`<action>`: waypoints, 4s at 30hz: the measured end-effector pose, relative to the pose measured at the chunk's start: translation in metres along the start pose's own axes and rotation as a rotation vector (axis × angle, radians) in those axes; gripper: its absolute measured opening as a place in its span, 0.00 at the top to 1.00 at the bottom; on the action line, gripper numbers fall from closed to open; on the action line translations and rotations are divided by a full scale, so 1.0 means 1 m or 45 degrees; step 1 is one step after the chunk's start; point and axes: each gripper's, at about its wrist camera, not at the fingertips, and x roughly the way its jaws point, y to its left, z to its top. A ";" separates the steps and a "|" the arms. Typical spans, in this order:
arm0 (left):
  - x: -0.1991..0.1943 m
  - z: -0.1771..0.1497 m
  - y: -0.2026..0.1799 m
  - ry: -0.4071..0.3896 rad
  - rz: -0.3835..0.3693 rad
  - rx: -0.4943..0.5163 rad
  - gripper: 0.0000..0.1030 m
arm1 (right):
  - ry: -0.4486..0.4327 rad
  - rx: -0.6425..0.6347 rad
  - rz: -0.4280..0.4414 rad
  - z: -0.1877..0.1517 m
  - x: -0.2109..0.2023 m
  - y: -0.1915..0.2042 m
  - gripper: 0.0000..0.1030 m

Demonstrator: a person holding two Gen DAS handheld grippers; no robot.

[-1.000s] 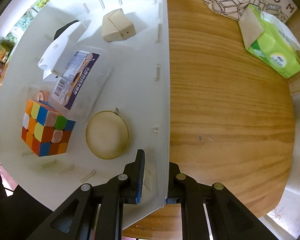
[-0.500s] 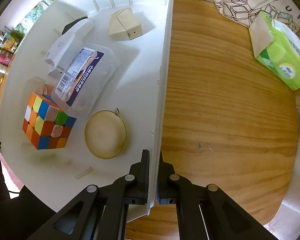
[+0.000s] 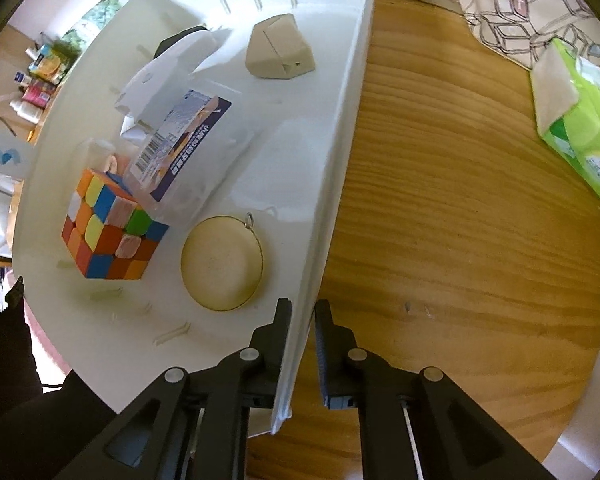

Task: Organize rigid objects
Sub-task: 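Carry the white toy device with the left tool and release it into the tray, then withdraw the open left tool from the tray toward the pink rollers, then close the left tool on the pink hair rollers and lift them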

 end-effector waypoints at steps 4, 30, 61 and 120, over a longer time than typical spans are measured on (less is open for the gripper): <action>0.010 0.001 -0.013 0.044 0.007 0.018 0.38 | 0.003 -0.038 0.011 0.004 0.003 0.000 0.87; -0.005 0.023 0.040 -0.030 0.067 -0.056 0.18 | 0.056 -0.027 -0.103 0.011 0.013 0.027 0.89; 0.040 0.056 0.179 0.094 0.152 0.000 0.18 | 0.097 0.409 -0.322 0.016 0.014 0.026 0.89; 0.183 0.097 0.178 0.361 0.068 0.029 0.69 | 0.152 0.501 -0.335 0.028 0.014 0.015 0.87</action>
